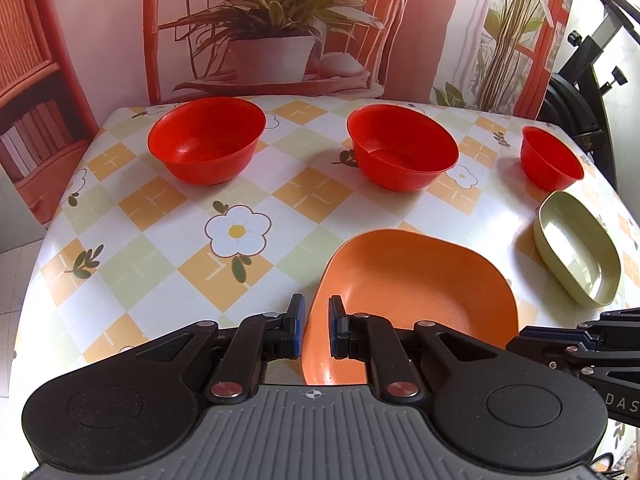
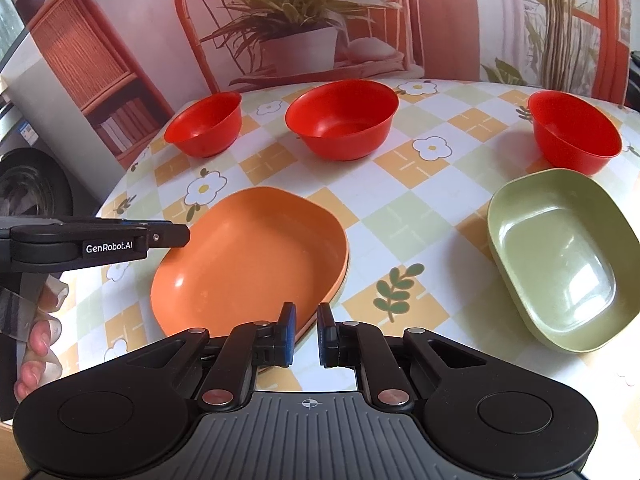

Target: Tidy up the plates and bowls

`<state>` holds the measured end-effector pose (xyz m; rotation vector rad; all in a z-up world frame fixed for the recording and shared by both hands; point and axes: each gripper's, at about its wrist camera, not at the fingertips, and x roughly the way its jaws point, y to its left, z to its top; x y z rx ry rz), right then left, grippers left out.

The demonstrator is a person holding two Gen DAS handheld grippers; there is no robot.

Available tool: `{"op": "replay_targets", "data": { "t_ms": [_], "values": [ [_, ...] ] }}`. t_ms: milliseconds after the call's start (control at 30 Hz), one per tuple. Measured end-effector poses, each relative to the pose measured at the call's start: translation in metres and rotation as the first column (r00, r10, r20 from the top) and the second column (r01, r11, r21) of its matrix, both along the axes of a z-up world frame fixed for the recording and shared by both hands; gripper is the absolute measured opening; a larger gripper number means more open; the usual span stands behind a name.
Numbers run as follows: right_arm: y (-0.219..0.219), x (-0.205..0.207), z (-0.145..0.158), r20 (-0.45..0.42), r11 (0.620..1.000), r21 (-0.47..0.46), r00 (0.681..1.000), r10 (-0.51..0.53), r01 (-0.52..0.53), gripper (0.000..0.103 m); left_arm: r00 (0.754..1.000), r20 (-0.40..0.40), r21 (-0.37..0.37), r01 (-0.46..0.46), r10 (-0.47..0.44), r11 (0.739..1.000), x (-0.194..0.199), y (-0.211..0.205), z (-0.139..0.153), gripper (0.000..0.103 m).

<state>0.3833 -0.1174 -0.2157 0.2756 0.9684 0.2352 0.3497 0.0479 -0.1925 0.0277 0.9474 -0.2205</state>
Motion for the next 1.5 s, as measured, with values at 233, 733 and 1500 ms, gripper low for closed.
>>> {"op": "replay_targets", "data": {
  "t_ms": [233,733,1500],
  "values": [
    [-0.05,0.005,0.033,0.126,0.991,0.059,0.984,-0.124,0.118,0.011,0.999,0.039,-0.056,-0.035,0.037,0.998,0.0,-0.008,0.023,0.013],
    [-0.163,-0.008,0.053,0.334,0.953,-0.038,0.902,-0.272,0.302,0.021,0.997,0.071,-0.19,-0.006,0.02,0.982,0.008,-0.09,0.042,0.013],
    [-0.219,-0.041,-0.045,0.211,0.886,-0.042,0.871,-0.444,0.462,0.028,0.991,-0.022,-0.194,0.122,-0.129,0.973,0.025,-0.192,-0.029,0.025]
  ]
}}
